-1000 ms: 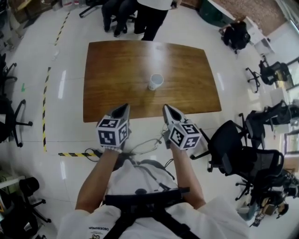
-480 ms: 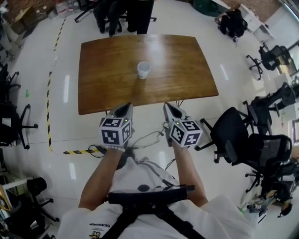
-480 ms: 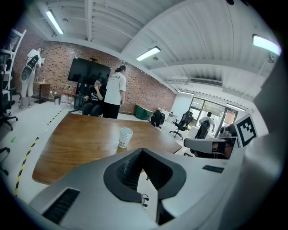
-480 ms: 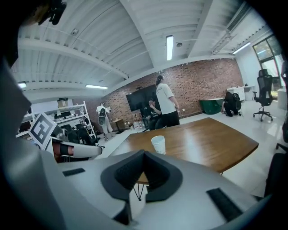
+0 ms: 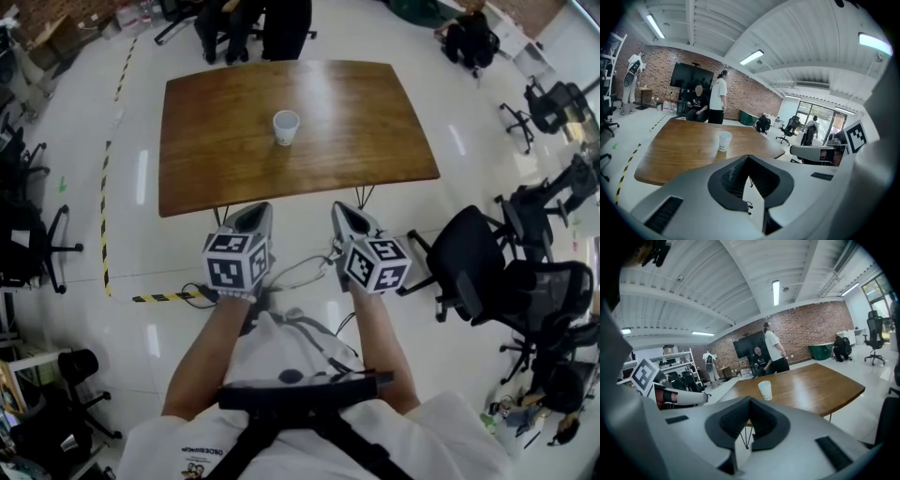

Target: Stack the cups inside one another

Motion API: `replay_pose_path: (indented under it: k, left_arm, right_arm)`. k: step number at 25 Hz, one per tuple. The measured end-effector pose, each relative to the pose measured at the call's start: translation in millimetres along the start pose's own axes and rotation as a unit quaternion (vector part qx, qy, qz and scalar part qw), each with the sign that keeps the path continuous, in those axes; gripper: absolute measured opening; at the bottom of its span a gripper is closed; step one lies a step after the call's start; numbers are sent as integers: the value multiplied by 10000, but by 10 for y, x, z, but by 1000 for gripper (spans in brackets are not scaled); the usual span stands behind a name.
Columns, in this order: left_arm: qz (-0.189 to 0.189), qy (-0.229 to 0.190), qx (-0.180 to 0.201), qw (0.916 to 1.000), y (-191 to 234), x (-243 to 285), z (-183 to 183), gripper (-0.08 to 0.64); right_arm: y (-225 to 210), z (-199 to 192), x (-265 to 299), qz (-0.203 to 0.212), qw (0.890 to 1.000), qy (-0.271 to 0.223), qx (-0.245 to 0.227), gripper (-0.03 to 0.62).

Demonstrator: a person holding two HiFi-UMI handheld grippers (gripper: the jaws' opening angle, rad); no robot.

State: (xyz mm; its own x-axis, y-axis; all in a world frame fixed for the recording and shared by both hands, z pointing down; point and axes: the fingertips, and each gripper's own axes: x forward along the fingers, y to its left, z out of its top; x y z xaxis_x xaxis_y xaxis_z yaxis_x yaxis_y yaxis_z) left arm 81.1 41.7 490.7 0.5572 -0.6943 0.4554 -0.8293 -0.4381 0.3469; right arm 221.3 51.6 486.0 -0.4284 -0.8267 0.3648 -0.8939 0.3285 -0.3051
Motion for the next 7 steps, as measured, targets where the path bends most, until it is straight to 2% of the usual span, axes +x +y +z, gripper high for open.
replay_pose_path:
  k: [7]
  left_arm:
    - [19, -41, -55, 10000, -42, -34, -47, 0]
  right_arm:
    - [-19, -35, -62, 17, 10000, -28, 2, 0]
